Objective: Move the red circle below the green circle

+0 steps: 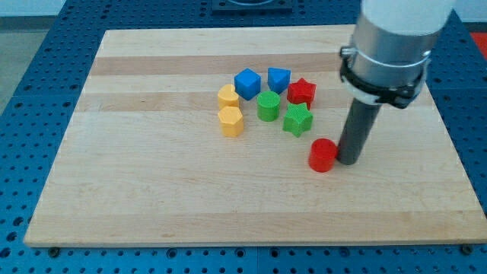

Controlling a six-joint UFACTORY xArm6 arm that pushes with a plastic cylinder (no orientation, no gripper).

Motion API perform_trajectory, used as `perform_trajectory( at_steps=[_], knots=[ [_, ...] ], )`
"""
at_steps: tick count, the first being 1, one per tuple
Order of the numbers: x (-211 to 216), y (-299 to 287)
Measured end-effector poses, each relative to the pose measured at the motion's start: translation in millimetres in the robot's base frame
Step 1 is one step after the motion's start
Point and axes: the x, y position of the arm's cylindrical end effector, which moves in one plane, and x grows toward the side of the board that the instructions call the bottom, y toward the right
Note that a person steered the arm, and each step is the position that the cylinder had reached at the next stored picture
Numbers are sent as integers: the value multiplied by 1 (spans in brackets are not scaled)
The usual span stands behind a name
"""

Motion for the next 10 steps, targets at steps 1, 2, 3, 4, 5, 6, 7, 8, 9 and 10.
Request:
perform_trajectory(
  at_steps=[1, 2, 3, 4, 5, 6, 7, 8, 9, 10],
  knots=[
    [7, -31],
    [16, -50],
    [37, -60],
    [41, -75],
    [32, -77],
    [14, -77],
    [8, -77],
    [8, -66],
    [6, -60],
    [-3, -60]
  ],
)
